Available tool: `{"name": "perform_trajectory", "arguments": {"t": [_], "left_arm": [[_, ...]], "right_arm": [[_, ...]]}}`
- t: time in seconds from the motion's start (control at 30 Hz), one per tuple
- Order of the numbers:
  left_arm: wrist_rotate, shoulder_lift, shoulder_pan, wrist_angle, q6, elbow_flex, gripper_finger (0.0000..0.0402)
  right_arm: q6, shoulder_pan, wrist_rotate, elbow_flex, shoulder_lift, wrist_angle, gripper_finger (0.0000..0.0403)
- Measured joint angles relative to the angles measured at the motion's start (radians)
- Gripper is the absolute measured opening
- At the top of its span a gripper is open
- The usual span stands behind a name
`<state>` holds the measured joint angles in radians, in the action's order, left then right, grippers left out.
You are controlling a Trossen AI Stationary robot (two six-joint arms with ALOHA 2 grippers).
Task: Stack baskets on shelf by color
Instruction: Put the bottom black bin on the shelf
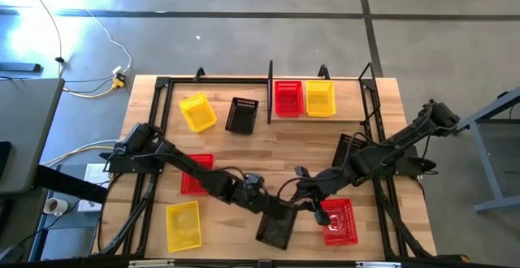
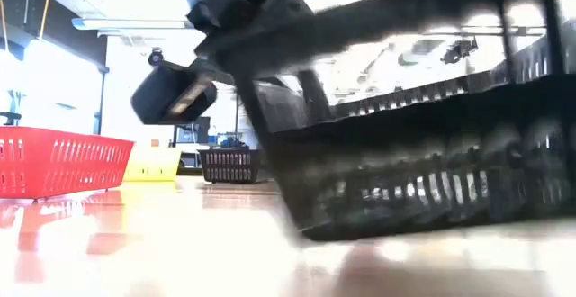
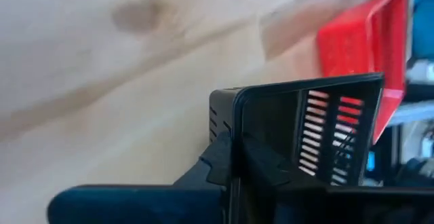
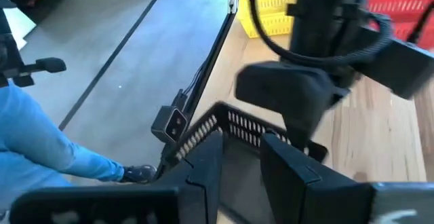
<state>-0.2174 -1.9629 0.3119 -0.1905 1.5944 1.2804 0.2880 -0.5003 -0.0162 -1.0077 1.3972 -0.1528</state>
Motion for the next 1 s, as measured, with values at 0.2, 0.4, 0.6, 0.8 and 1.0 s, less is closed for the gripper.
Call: {"name": "perform_trajectory", "arguments": {"t": [0.2,0.4,0.6,0.8,1.0], "left_arm": [[0.005,0.000,-0.061,0.030,0.000,0.000,0.0005],[0.040,0.000,-0.132,0.031,-0.008,0.000,0.0003],[0.085,0.000,-0.193,-0.004,-0.023,0.033,0.0002],[0.080,0.001,-0.246,-0.218,-0.091,0.168,0.0002],[0.071,0.002,-0.290,-0.376,-0.123,0.270,0.0002]], "right_arm": [[-0.001,0.000,-0.012,0.000,0.000,-0.005,0.0087],[-0.042,0.000,-0.019,0.000,0.000,-0.076,0.0091],[-0.091,0.000,-0.018,0.000,0.000,-0.142,0.0119],[-0.113,0.009,-0.018,0.000,0.000,-0.166,0.0148],[-0.121,0.023,-0.008,0.000,0.003,-0.175,0.0154]]}}
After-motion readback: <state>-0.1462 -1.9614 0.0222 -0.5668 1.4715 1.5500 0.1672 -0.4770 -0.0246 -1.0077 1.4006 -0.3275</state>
